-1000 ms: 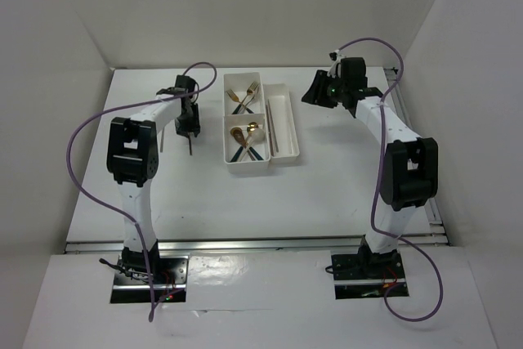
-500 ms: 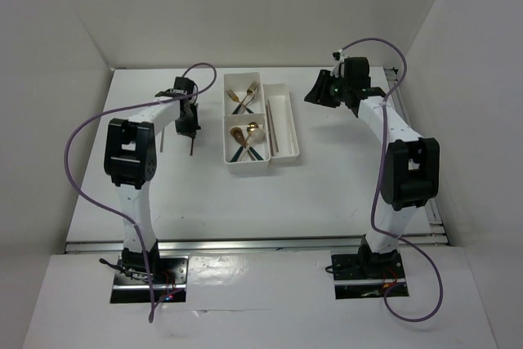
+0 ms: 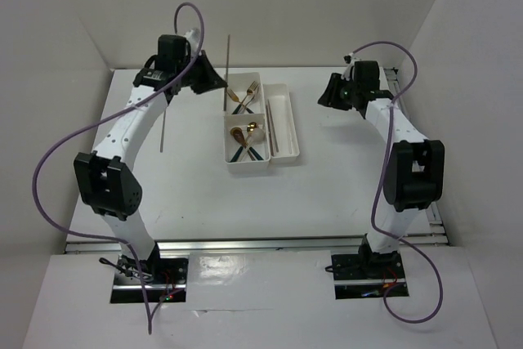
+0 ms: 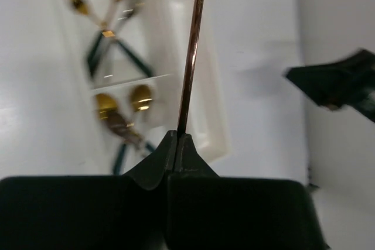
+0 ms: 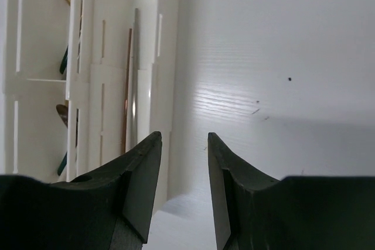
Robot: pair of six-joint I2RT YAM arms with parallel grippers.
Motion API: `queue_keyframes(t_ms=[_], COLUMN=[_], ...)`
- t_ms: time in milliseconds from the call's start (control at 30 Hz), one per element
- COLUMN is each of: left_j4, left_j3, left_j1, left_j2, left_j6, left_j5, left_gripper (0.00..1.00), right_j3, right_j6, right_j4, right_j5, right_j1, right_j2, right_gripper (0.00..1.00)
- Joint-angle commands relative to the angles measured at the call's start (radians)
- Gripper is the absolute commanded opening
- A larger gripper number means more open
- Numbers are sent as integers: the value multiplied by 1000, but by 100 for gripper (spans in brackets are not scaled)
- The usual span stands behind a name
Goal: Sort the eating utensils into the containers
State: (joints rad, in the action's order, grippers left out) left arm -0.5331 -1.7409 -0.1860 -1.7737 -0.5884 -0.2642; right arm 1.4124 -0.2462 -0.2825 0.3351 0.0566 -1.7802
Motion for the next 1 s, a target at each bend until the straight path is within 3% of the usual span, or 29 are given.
queue_keyframes(t_ms=[0, 167, 300, 400, 633, 967], left_j4=[105, 274, 295, 311, 372, 262], left_j3=[-61, -161, -259, -250, -116, -134], left_j1=[-85, -219, -282, -291, -300, -311], left_j2=[-36, -140, -245, -300, -349, -418], left_j6=[-180, -336, -416, -490, -502, -403], left_j5=[-240, -308, -270, -258, -224, -29], left_gripper=[0, 0, 0, 0, 0, 0], right_j3=[-7, -16, -50, -72, -92, -92], right_j6=[31, 31, 31, 31, 31, 31], right_j4=[-6, -40, -40, -40, -40, -40], right_j5=[-28, -39, -48, -48, -48, -28], right_j1=[-30, -64, -74, -83, -103, -112], right_j2=[85, 116, 151, 171, 180, 162], right_gripper=[45, 45, 45, 45, 45, 45])
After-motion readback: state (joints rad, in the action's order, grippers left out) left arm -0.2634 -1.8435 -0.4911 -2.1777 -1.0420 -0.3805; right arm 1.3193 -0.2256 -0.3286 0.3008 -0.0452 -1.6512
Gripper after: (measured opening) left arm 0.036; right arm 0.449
